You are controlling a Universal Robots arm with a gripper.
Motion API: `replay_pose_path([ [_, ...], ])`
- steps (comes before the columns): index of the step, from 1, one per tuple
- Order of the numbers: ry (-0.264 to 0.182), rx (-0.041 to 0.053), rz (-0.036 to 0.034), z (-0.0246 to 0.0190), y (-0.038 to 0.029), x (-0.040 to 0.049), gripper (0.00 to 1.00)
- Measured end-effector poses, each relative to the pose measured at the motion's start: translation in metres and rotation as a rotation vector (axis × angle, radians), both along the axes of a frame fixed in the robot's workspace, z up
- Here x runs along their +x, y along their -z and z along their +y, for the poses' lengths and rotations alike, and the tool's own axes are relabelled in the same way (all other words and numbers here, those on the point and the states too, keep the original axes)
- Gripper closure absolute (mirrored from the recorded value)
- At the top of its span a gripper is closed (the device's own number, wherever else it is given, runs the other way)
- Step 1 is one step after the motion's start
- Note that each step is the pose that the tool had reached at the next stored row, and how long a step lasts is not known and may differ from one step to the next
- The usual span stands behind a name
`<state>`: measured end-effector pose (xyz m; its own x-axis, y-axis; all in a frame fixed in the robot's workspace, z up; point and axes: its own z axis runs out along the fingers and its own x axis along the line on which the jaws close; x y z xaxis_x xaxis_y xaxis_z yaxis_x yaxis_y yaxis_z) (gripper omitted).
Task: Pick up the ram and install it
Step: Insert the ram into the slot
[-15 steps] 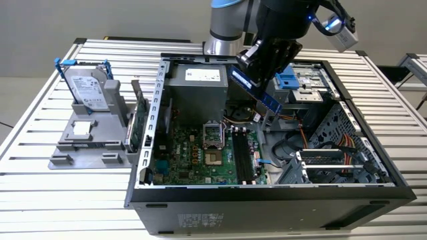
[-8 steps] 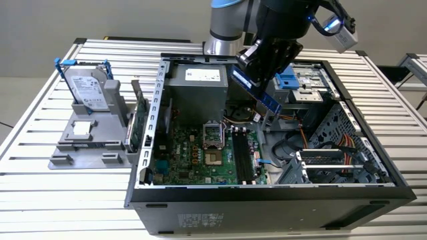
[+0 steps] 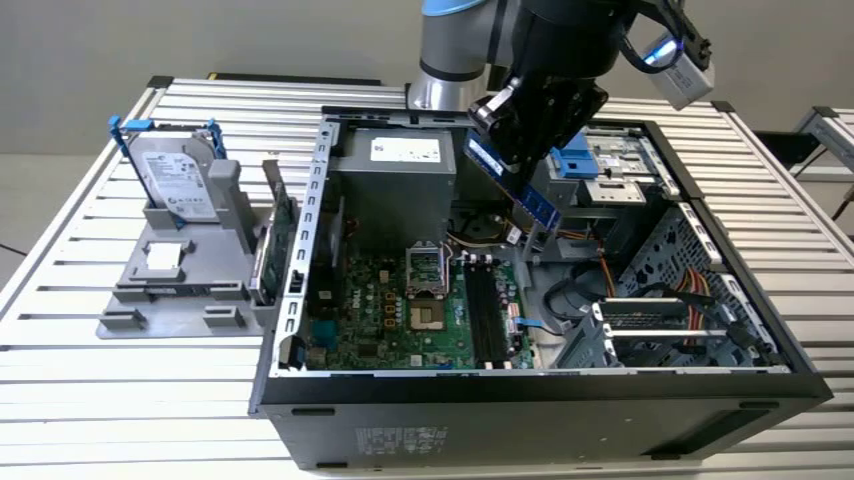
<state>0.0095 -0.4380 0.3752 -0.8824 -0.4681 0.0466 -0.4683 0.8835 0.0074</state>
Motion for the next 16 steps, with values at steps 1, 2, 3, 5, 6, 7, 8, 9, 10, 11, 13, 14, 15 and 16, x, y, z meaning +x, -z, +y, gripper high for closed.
replay_pose_path([
  [1, 0.004, 0.0, 0.0, 0.0, 0.0, 0.0, 1.0],
  [2, 0.008, 0.0, 0.0, 0.0, 0.0, 0.0, 1.0],
  [3, 0.012, 0.0, 0.0, 0.0, 0.0, 0.0, 1.0],
  [5, 0.02, 0.0, 0.0, 0.0, 0.0, 0.0, 1.0],
  [6, 0.024, 0.0001, 0.0, 0.0, 0.0, 0.0, 1.0],
  [7, 0.028, 0.0, 0.0, 0.0, 0.0, 0.0, 1.0],
  [8, 0.033, 0.0, 0.0, 0.0, 0.0, 0.0, 1.0],
  [9, 0.039, 0.0, 0.0, 0.0, 0.0, 0.0, 1.0],
  [10, 0.045, 0.0, 0.0, 0.0, 0.0, 0.0, 1.0],
  [11, 0.052, 0.0, 0.0, 0.0, 0.0, 0.0, 1.0],
  [13, 0.066, 0.0, 0.0, 0.0, 0.0, 0.0, 1.0],
  [14, 0.074, 0.0, 0.0, 0.0, 0.0, 0.0, 1.0],
  [15, 0.081, 0.0, 0.0, 0.0, 0.0, 0.0, 1.0],
  [16, 0.088, 0.0, 0.0, 0.0, 0.0, 0.0, 1.0],
])
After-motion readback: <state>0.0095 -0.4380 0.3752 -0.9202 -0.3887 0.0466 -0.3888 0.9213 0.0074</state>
